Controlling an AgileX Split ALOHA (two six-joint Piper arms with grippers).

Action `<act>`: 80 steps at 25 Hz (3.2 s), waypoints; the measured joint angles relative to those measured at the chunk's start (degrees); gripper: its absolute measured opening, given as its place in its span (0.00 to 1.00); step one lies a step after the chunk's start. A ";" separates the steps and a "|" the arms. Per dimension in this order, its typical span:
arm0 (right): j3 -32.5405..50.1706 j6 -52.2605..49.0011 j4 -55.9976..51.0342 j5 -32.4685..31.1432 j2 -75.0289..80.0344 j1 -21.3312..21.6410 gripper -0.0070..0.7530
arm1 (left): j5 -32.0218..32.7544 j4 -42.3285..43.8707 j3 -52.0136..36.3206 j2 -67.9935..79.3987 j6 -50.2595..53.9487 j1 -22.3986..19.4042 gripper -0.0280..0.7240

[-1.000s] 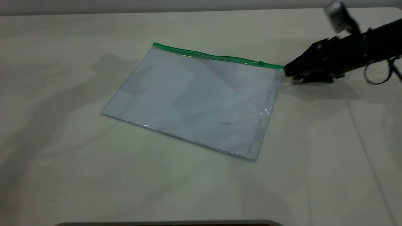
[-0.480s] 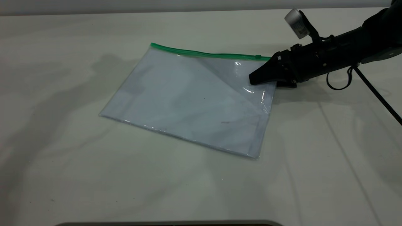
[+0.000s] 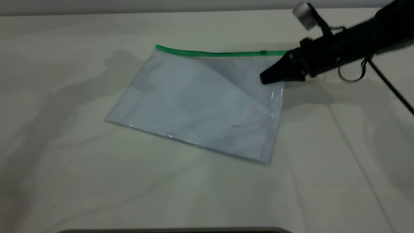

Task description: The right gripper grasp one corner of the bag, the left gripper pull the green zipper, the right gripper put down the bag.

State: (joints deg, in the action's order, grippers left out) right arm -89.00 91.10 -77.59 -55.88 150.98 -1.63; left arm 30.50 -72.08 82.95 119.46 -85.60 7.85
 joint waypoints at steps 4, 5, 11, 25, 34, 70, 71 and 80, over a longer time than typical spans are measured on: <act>0.00 -1.38 6.20 -0.46 -4.95 0.11 0.06 | 11.81 2.22 9.39 6.67 2.20 0.00 0.43; 0.00 -1.64 7.04 -0.61 -5.76 0.11 0.06 | 14.32 4.28 12.11 8.32 3.61 0.14 0.43; 0.00 -2.59 8.29 -0.89 -6.57 0.11 0.06 | 27.24 21.28 27.60 19.67 11.01 2.08 0.43; 0.00 -1.69 8.19 -1.08 -6.57 0.11 0.06 | 26.12 43.46 47.41 29.06 17.39 18.58 0.68; 0.00 11.26 6.90 -0.83 -6.57 0.11 0.06 | 22.70 44.55 47.41 30.36 15.68 20.47 0.76; 0.11 17.46 6.06 8.86 -6.57 -1.40 0.06 | 8.15 24.92 47.46 36.78 -10.19 20.55 0.76; 0.11 17.52 6.06 8.74 -6.57 -1.40 0.06 | 8.15 24.41 47.46 36.78 -10.73 20.61 0.76; 0.11 17.52 6.06 8.73 -6.57 -1.40 0.06 | 7.92 23.02 47.46 37.11 -12.28 20.61 0.73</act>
State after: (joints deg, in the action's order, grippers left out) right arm -88.89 108.62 -71.53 -47.15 144.42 -3.03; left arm 38.42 -49.06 130.42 156.57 -97.88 28.46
